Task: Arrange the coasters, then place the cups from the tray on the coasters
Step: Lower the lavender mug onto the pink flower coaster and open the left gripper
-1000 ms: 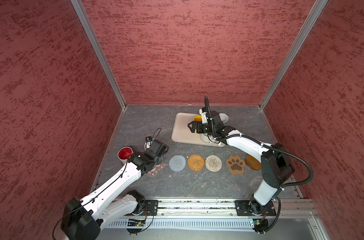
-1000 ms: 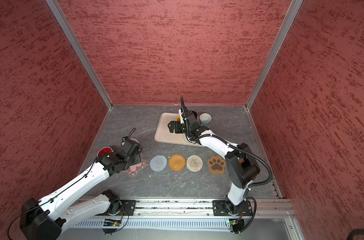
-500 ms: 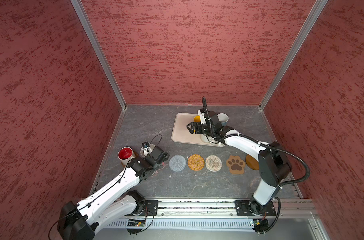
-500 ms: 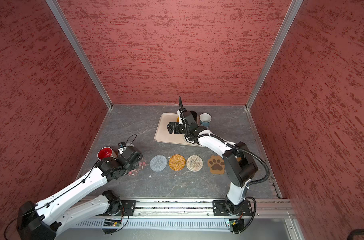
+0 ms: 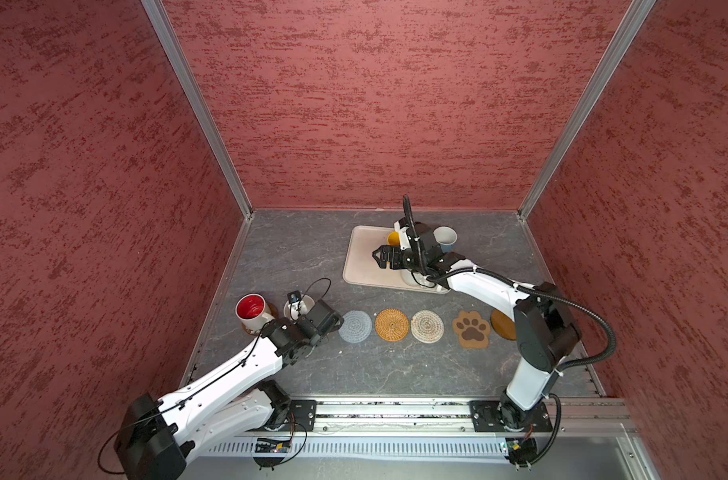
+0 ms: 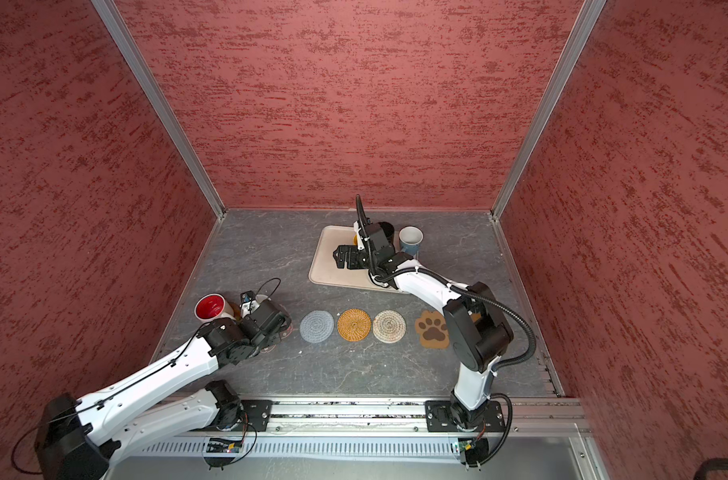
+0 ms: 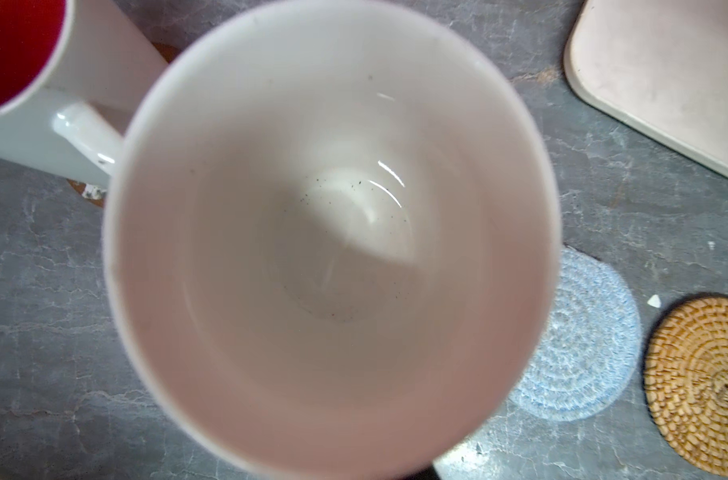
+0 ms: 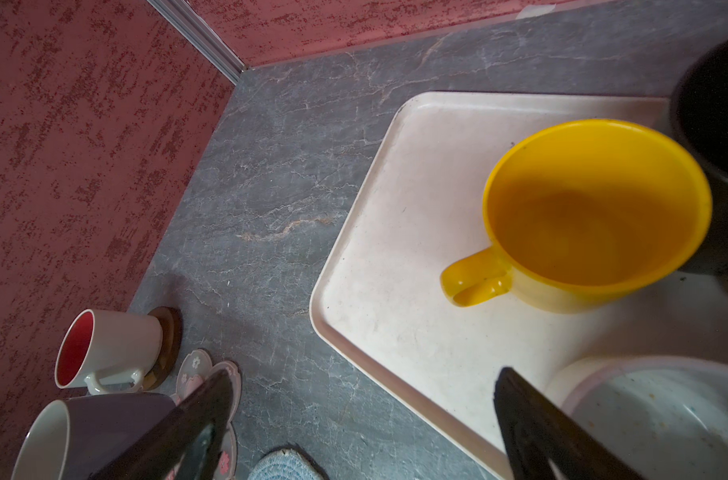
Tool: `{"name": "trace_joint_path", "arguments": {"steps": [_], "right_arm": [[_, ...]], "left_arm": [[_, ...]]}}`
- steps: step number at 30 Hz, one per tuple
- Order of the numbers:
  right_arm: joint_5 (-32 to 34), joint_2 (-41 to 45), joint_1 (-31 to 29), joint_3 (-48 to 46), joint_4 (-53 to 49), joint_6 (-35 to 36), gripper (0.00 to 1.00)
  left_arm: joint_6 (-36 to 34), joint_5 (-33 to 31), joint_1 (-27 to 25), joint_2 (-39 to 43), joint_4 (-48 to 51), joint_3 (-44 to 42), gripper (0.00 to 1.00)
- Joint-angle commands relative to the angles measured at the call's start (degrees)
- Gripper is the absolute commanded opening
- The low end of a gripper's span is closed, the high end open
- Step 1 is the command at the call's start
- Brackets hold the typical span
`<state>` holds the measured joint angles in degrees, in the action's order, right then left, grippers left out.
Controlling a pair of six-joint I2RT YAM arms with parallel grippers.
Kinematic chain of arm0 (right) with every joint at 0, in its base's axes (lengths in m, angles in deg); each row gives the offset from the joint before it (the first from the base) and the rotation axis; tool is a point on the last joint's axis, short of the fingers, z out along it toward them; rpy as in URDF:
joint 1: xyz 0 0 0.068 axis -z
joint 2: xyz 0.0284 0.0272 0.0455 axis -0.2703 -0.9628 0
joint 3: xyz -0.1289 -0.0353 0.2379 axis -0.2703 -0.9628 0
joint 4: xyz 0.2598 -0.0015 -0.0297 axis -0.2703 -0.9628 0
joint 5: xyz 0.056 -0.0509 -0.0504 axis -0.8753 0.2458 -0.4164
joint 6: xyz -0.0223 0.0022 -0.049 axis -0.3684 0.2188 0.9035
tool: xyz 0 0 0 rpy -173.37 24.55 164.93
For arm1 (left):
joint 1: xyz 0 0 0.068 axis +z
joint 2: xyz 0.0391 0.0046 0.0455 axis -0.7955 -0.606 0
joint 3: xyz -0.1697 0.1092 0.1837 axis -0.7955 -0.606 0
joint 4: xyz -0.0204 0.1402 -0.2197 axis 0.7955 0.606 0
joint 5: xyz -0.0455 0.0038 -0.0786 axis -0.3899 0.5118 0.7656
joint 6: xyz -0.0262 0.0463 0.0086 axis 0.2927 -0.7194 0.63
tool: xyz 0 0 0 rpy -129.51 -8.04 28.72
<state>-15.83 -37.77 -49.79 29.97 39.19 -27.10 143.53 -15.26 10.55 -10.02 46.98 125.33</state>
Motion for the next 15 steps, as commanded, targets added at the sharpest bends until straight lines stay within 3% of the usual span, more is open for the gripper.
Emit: {"name": "trace_joint_path", "arguments": {"steps": [1, 15], "right_arm": [[-0.70, 0.36, -0.52, 0.29, 1.28, 0.27, 0.99], [-0.83, 1.25, -0.52, -0.98, 1.45, -0.17, 0.99]], "left_arm": [[1.41, -2.59, -0.30, -0.03, -3.41, -0.99, 0.00], [0.85, -3.14, -0.13, -1.95, -6.46, -3.23, 0.00]]}}
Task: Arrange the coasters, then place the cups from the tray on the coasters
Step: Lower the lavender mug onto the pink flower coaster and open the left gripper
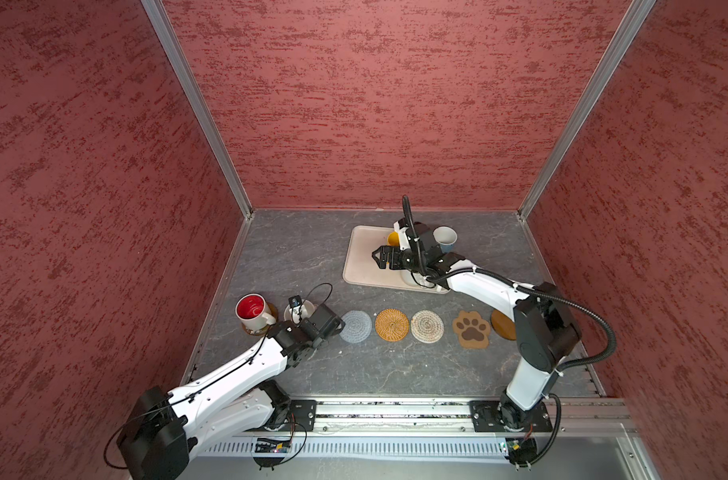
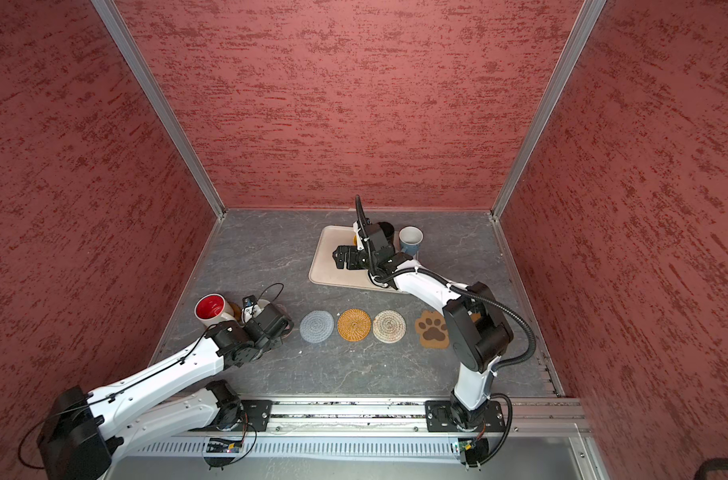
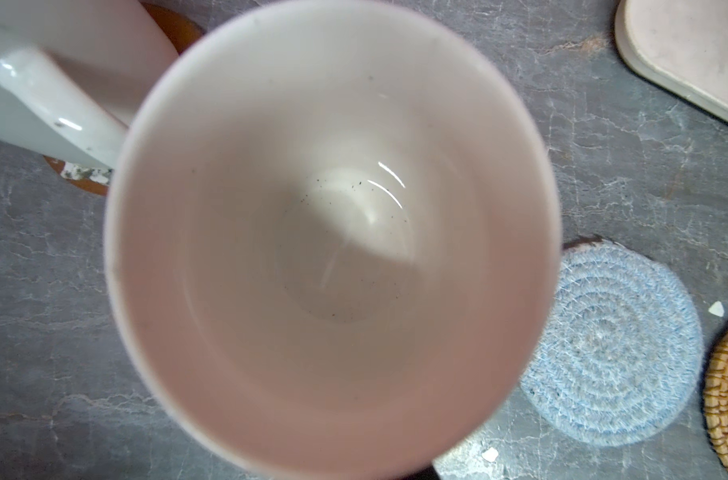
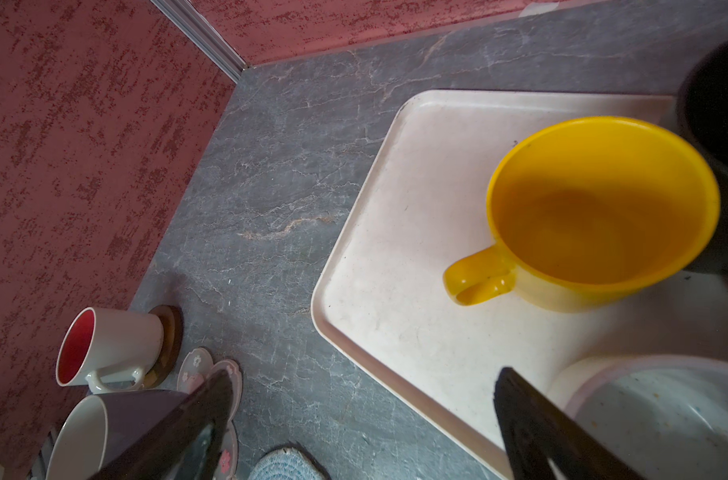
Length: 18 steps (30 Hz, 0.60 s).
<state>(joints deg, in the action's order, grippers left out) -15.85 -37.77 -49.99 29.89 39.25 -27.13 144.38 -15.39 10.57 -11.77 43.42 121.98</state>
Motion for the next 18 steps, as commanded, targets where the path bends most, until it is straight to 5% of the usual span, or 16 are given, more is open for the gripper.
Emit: {"name": "trace_joint_path", "arguments": {"steps": [1, 18], "right_arm": [[-0.81, 1.23, -0.36, -0.96, 1.43, -0.15, 0.99], [-0.94, 1.23, -0.49, -2.06, 1.65, -0.43, 0.99]], "left_arm": [[0.10, -3.10, -0.15, -0.46, -3.06, -0.03, 0.00], [-1.61, -1.72, 2.25, -0.81, -7.30, -2.19, 0.00]]}}
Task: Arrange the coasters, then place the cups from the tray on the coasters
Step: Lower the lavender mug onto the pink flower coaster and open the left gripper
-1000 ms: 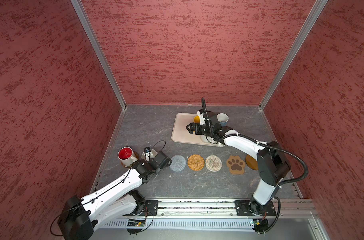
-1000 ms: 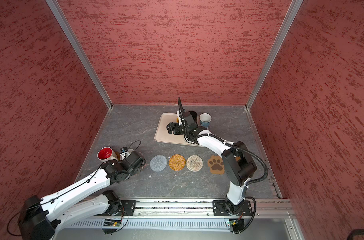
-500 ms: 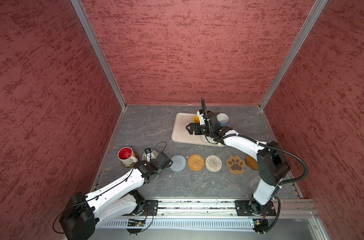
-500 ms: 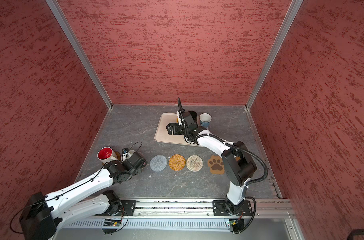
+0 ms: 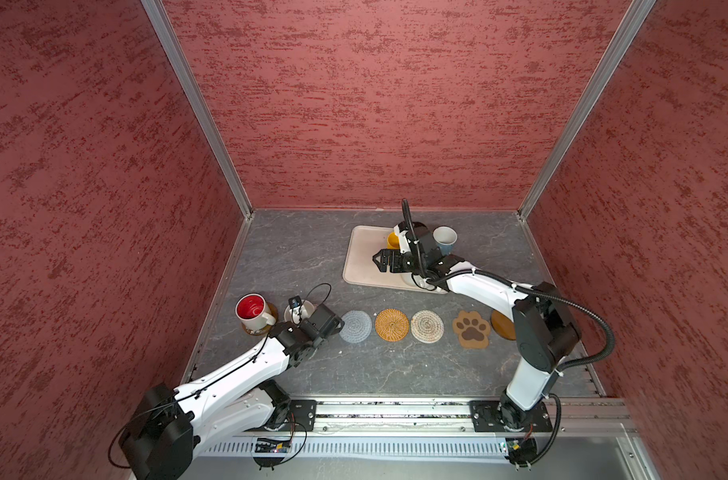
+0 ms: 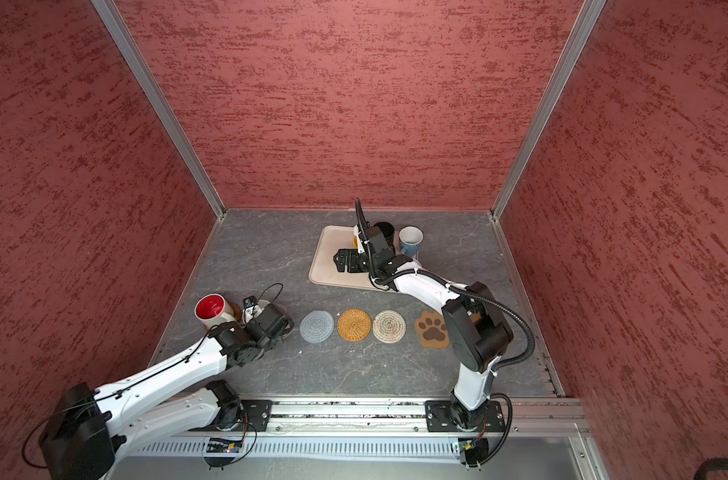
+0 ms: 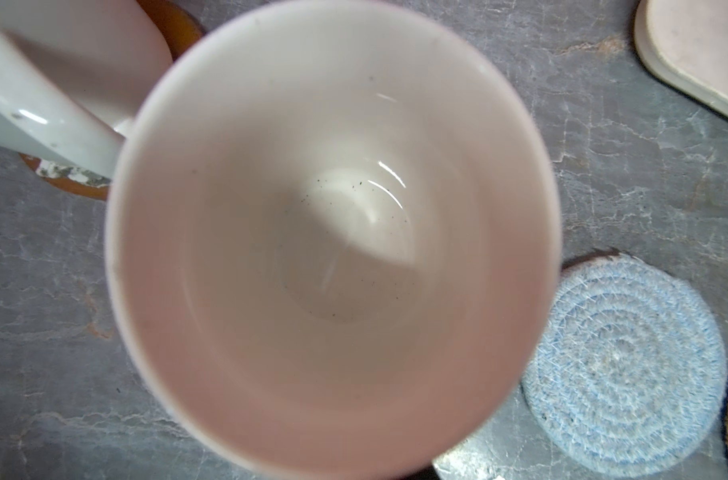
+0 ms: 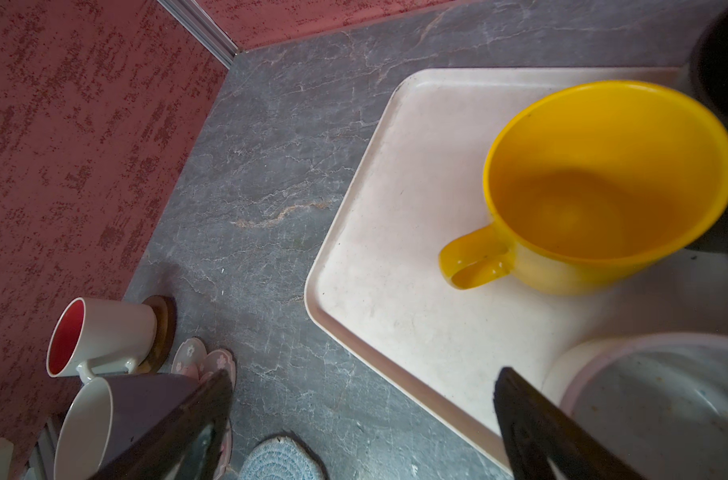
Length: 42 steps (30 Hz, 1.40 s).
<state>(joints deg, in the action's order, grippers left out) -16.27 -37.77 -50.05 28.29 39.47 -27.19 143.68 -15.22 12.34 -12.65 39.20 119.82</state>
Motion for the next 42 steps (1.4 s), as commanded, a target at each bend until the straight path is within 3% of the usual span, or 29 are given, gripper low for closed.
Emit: {"name": "trace_joint_path", "arguments": {"steps": [1, 18, 22, 25, 28, 36, 42], "right_arm": [[-0.48, 1.22, -0.39, -0.47, 1.35, -0.35, 0.99], [-0.43, 1.29, -0.37, -0.51, 0.91, -0.02, 0.99], [-0.31, 1.66, -0.36, -0.77, 0.78, 0.09, 0.99], [-0.17, 1.80, -0.39, -0.86, 0.73, 0.19, 0.99], [-0.14, 1.82, -0.37, -0.95, 0.73, 0.18, 0.99], [-0.13, 2.32, -0.36, -1.50, 0.64, 0.22, 0.99], [0.94, 3.74, -0.45, -1.23, -1.54, 0.09, 0.99]], "left_arm": [[-0.88, -1.80, 0.46, 0.04, -3.17, -0.13, 0.00], [-1.81, -0.19, 1.98, 0.04, -5.96, -1.59, 0.01], [-1.90, 0.46, 2.05, 0.04, -6.32, -1.63, 0.15], [-2.06, 0.46, 2.04, -0.05, -6.25, -1.66, 0.32], [-2.22, 0.74, 2.21, 0.11, -5.95, -1.63, 0.44], [-2.58, 2.60, 3.41, 2.13, -4.99, -1.66, 0.60], [-5.65, 3.59, 4.21, 6.86, -1.88, 0.61, 0.81]]}}
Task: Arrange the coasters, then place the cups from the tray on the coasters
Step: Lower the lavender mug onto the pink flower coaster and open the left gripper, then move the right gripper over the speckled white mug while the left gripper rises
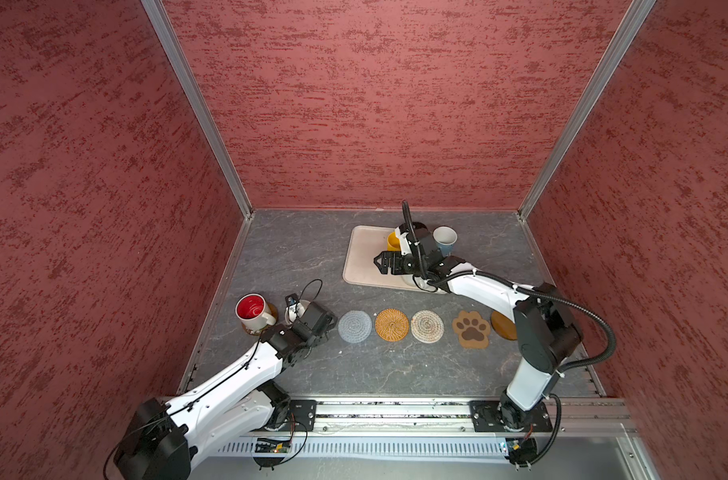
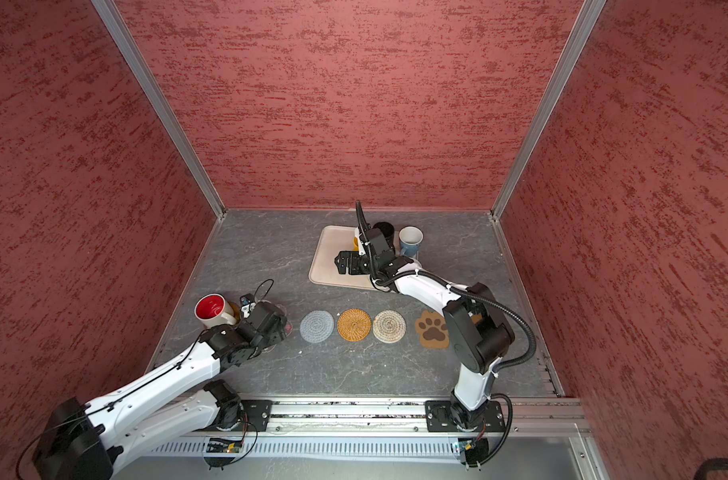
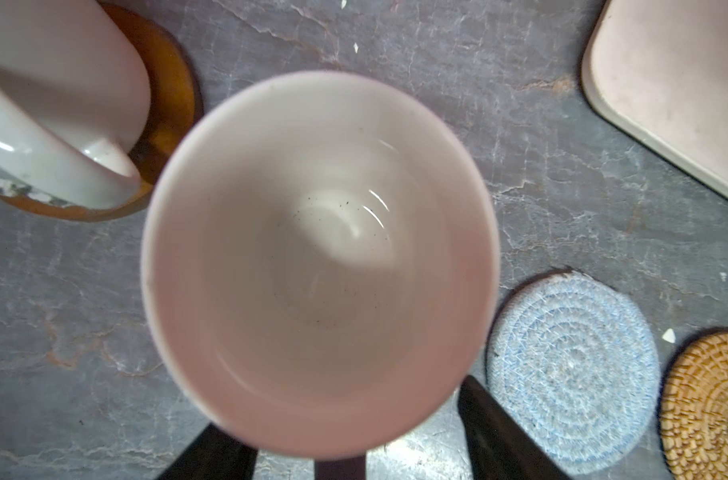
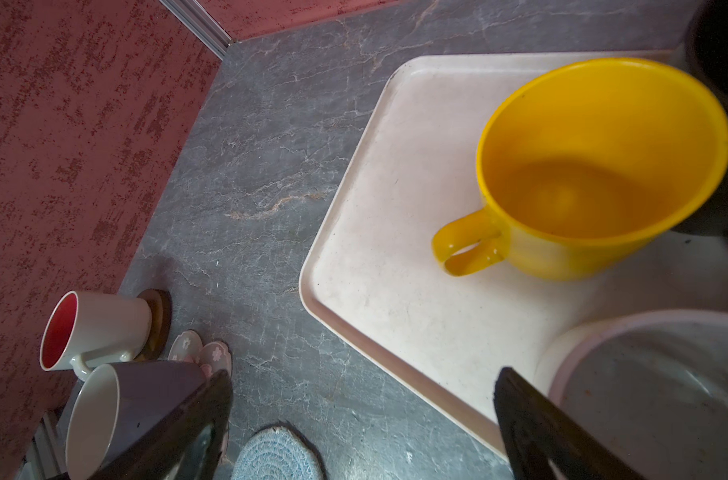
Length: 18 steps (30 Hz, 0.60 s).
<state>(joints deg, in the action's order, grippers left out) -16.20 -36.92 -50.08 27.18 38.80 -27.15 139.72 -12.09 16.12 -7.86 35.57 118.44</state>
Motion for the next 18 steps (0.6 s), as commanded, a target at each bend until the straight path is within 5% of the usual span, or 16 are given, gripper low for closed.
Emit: {"name": "trace_joint_path", "arguments": {"steps": [1, 8, 18], "right_arm": [[1.18, 3.24, -0.41, -0.18, -1.30, -0.01, 0.99], [4.14, 7.78, -0.51, -1.74, -3.16, 0.41, 0.99], [10.28, 13.57, -0.41, -5.99, -9.46, 4.49, 0.96]], "left_arm": [[-2.76, 0.75, 0.41, 2.82, 2.25, 2.77, 0.84], [-14.39, 7.41, 0.15, 4.62, 4.56, 9.62, 1.00], [-23.14, 7.26, -0.12, 4.91, 2.90, 16.82, 1.00]]}}
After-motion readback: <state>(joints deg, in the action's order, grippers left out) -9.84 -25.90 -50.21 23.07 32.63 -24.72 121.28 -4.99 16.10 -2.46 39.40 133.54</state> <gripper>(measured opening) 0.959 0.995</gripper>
